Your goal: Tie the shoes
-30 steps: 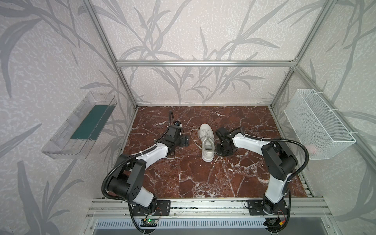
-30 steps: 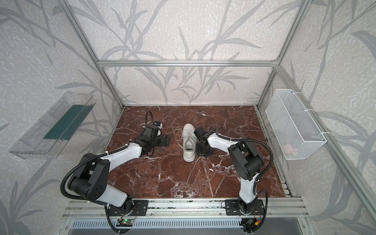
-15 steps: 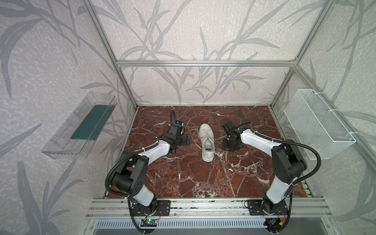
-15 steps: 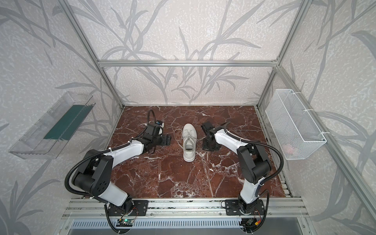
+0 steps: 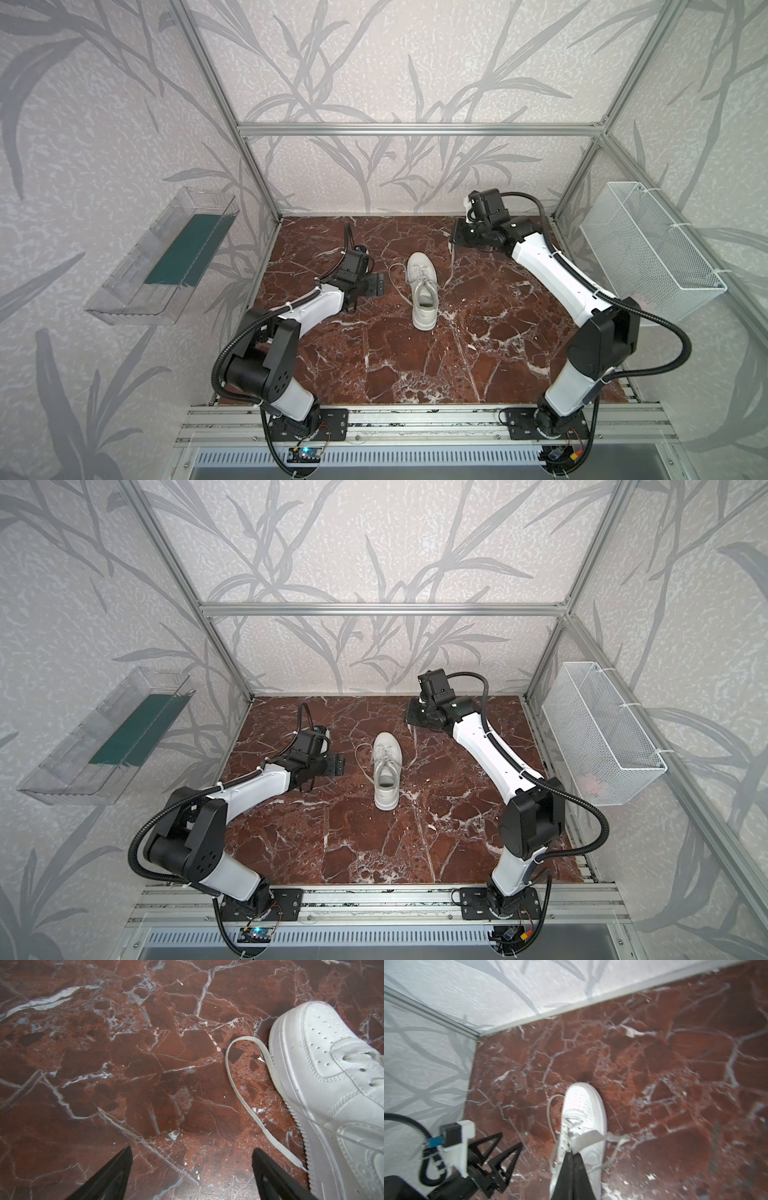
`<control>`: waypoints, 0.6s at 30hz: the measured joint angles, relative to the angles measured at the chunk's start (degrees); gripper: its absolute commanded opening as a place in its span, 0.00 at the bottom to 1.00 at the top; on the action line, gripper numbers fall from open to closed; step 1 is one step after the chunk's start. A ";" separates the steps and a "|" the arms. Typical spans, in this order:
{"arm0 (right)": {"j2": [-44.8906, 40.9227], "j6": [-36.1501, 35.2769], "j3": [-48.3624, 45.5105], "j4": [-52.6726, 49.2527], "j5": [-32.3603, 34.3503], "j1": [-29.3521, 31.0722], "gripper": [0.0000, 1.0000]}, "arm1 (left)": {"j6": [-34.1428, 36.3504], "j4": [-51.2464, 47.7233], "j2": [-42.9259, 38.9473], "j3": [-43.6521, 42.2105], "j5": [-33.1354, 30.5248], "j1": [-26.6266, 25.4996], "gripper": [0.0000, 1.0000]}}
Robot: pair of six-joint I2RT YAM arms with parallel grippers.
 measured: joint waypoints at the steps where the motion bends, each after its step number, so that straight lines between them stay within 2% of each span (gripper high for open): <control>1: 1.60 0.52 1.81 1.57 -1.03 0.79 0.00 | -0.07 -0.28 -0.83 -0.39 -0.04 0.52 0.92; 8: 19.06 4.28 21.35 5.77 -7.32 6.23 0.00 | -1.88 -1.84 -8.09 -5.88 0.31 4.50 0.92; 15: 42.01 7.10 52.48 2.38 -11.30 11.21 0.00 | -3.02 -3.93 -14.16 -10.69 0.37 7.32 0.92; 18: 48.85 9.60 59.74 2.82 -13.16 12.59 0.00 | -3.10 -4.46 -15.89 -11.34 0.37 7.74 0.92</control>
